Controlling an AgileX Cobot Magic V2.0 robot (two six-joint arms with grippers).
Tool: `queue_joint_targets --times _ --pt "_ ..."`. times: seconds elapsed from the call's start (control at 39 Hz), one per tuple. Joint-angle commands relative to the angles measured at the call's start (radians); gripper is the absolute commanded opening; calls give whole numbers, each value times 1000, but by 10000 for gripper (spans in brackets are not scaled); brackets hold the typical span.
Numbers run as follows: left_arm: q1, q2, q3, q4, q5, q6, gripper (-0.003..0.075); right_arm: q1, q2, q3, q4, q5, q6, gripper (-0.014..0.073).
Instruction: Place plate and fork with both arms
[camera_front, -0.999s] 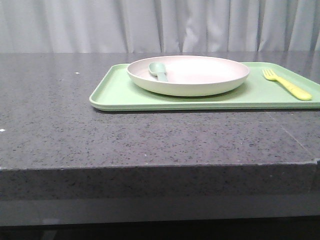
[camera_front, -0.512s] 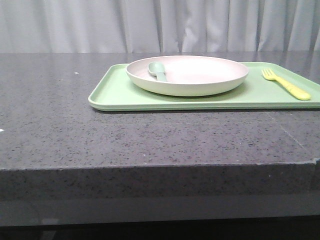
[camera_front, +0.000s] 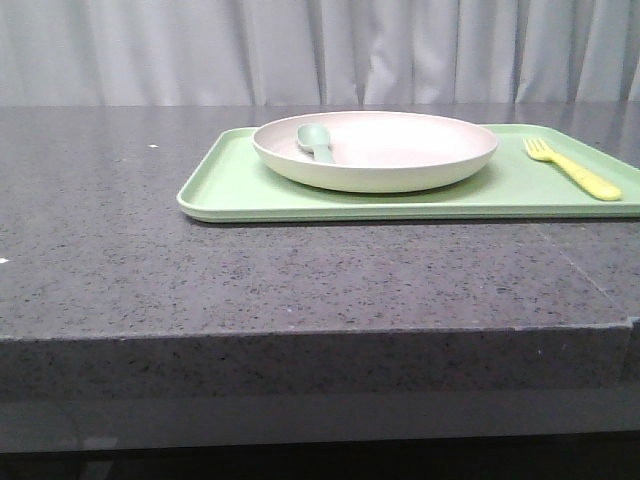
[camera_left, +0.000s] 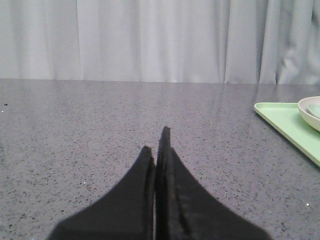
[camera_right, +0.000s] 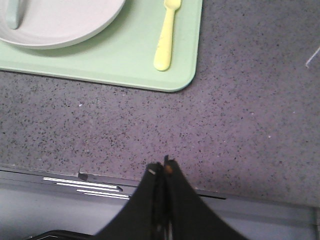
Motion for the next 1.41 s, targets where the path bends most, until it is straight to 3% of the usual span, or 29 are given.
queue_joint_targets --times 0.0,1.15,1.38 --pt "-8 -23 3 17 -83 -18 -18 0 -1 -25 -10 -52 -12 -68" --pt "-8 -23 3 19 -83 -18 -18 0 -1 -25 -10 -53 -12 -68" --pt "-8 -21 3 19 -81 -18 -18 5 -154 89 -59 -131 -24 -68"
